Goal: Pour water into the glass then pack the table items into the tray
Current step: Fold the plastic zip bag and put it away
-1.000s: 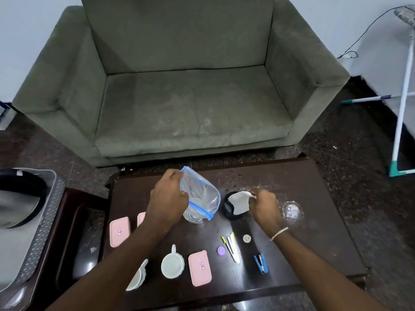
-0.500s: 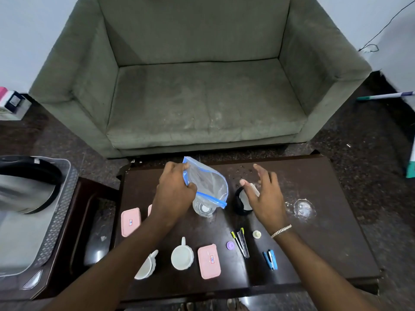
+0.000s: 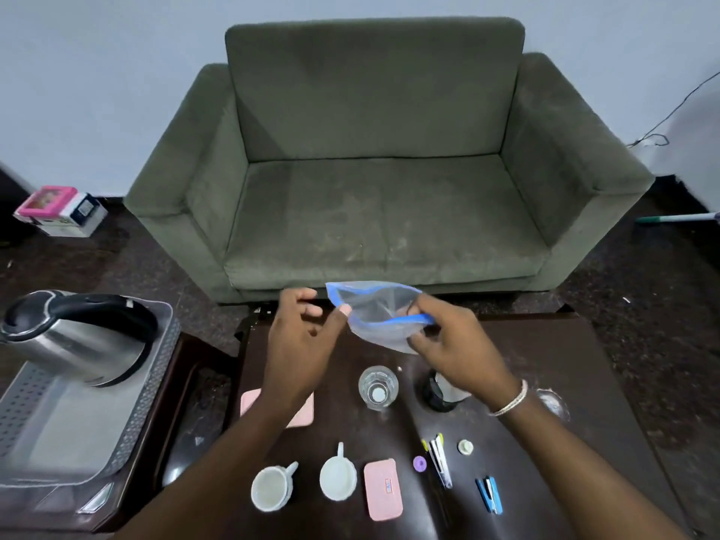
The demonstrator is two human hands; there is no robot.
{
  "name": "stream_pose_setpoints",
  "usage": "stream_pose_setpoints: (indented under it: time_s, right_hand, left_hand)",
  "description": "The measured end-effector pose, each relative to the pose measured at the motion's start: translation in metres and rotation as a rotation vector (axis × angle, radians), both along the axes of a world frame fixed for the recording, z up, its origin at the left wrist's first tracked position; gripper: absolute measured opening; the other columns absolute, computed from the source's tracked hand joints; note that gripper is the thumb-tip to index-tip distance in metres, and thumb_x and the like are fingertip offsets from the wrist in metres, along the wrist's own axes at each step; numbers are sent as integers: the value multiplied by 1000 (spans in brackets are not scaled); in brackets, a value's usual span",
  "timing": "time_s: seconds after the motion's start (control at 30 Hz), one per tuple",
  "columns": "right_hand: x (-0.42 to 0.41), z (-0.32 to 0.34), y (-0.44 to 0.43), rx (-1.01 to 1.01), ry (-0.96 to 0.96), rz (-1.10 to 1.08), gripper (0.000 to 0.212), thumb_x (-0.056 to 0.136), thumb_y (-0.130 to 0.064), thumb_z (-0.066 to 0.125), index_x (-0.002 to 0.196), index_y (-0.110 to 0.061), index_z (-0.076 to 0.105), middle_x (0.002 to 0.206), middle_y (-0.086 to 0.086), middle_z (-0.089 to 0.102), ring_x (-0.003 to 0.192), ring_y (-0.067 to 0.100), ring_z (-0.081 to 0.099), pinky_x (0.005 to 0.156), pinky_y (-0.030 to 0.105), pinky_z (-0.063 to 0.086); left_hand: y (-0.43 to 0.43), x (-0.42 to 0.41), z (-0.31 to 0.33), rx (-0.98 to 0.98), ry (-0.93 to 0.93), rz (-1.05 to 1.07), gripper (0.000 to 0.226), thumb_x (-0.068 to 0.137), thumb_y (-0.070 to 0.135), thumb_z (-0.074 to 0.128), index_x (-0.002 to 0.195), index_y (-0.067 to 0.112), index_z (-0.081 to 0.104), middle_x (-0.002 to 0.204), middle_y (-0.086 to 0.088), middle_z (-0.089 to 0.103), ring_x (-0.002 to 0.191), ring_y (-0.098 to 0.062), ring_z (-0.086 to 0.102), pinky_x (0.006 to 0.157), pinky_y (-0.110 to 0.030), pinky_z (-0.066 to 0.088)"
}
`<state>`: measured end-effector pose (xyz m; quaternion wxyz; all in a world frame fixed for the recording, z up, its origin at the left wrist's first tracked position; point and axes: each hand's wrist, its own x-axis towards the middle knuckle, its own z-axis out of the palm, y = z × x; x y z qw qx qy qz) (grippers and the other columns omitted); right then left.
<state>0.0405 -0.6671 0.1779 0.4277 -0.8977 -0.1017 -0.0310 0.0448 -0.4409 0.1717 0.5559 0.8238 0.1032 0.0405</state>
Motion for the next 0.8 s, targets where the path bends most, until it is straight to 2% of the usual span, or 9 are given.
stream_pose_setpoints:
  time_s: [0.03,0.1,0.2,0.3,0.37,0.5,0.6,0.7,0.8]
  right_hand:
    - [5,11,-4,61,6,16,17,81,-1,70,85,-15,61,80,-1,68,74,18,63,72,35,52]
    - [18,32,-12,183,8,75,20,85,-2,73,85,-17,60,78,-4,67,74,7,60,70,25,48]
    - [37,49,-22,478,112,151,22,87,5,73,93,-10,59,82,4,74,78,19,70,72,29,54]
    - [48,49,-25,660,197,130,37,87,-2,77,115,-16,58,88,10,77,78,20,74,70,28,59]
    - [47,40,-24,713,209,57,66,85,-18,82,139,-31,46,99,14,78,92,26,76,82,35,61]
    - [29,11,-15,779,232,-69,99,82,-29,85,153,-53,21,105,17,78,104,34,74,97,46,56]
    - [15,-4,-10,802,210,-73,86,86,-4,80,152,-38,37,113,16,77,107,32,74,88,39,60]
    - [13,-9,-13,668,177,-124,60,85,16,69,133,-19,64,118,9,76,108,25,73,87,28,59]
    - [15,-10,-18,589,199,-142,47,85,12,72,124,-14,72,111,2,79,110,20,72,97,35,57]
  left_hand:
    - [7,0,3,-39,-11,-13,67,71,64,75,125,34,49,111,4,65,88,-6,67,83,-25,57]
    - [21,5,3,-103,14,-126,94,65,68,75,143,38,35,130,6,62,117,-3,61,98,-26,49]
    - [28,13,4,-223,95,-358,111,64,47,88,153,42,21,135,3,67,127,-13,63,104,-32,49]
    - [18,16,7,-404,59,-375,83,72,22,90,139,32,41,121,-8,76,111,-30,73,94,-52,60]
    - [9,16,9,-448,-1,-295,68,78,13,87,132,19,47,110,-17,77,108,-35,73,95,-62,57]
    - [-2,15,6,-467,-41,-190,59,82,1,82,129,17,49,104,-18,76,107,-32,73,97,-65,53]
    - [-2,14,0,-402,-47,-180,77,79,3,85,137,31,43,101,-14,77,108,-32,73,96,-62,56]
    - [3,13,-3,-371,-50,-278,95,78,-7,81,145,45,38,122,-12,73,113,-27,71,89,-48,61]
    - [4,15,-6,-250,-55,-332,72,79,-14,74,130,35,66,128,11,72,113,-4,69,92,-32,60]
